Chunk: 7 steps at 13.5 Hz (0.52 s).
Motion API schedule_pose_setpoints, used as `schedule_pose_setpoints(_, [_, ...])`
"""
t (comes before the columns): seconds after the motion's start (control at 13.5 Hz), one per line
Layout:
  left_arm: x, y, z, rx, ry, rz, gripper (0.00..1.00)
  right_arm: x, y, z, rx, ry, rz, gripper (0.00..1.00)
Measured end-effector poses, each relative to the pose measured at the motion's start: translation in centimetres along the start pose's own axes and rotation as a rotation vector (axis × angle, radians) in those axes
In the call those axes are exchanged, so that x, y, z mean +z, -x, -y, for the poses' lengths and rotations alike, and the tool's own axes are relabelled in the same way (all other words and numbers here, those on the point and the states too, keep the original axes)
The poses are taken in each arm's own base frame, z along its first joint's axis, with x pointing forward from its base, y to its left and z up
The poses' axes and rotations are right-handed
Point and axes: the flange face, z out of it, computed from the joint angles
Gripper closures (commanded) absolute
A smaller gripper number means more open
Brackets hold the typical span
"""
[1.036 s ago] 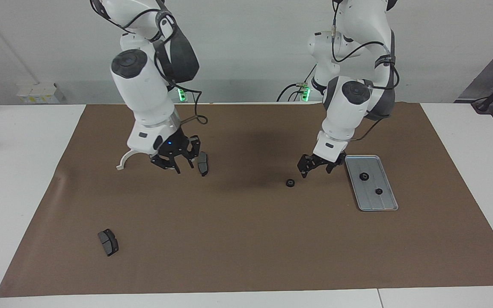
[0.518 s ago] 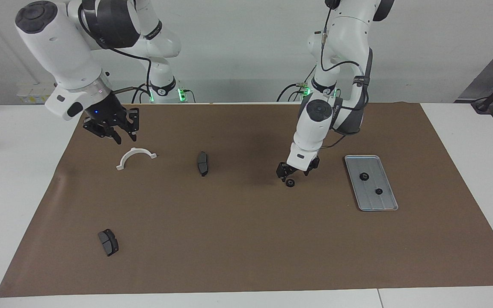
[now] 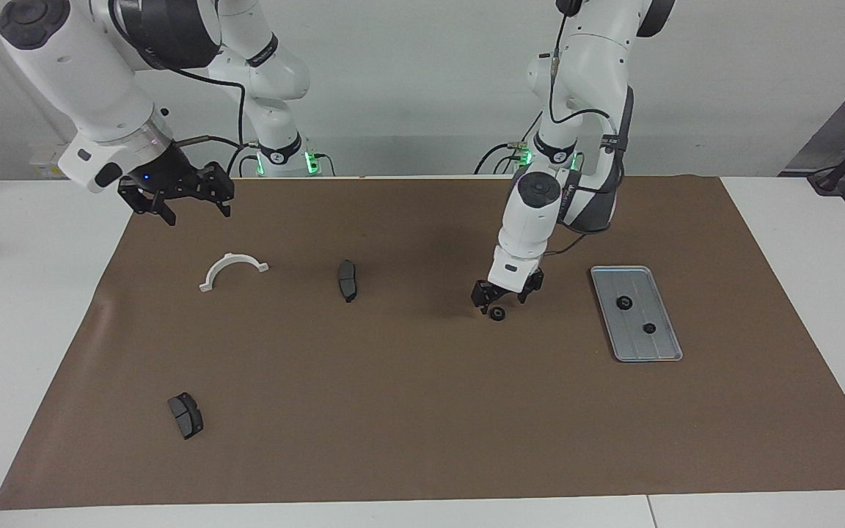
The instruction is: Pick bearing gear from pile to tray
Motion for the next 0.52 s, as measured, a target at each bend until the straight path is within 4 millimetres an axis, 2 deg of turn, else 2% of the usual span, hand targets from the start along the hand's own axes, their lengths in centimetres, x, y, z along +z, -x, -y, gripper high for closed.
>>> schedule_pose_setpoints(0.15, [0.7, 0.4, -0.3, -0.002, 0.003, 0.002, 0.12, -0.3, 0.2, -0.6, 0.012, 0.003, -0.004, 0.0])
schedule_pose_setpoints(0.37, [0.9, 0.5, -0.3, -0.01, 0.009, -0.001, 0.31, -1.1, 0.9, -2.5, 0.058, 0.021, -0.018, 0.0])
schedule_pose_setpoints(0.44, [0.9, 0.5, -0.3, -0.01, 0.009, -0.002, 0.41, -1.5, 1.2, -2.9, 0.068, 0.024, -0.025, 0.0])
schedule_pose_setpoints(0.52, [0.9, 0.5, -0.3, -0.01, 0.009, -0.002, 0.45, -1.8, 1.5, -3.1, 0.074, 0.026, -0.031, 0.0])
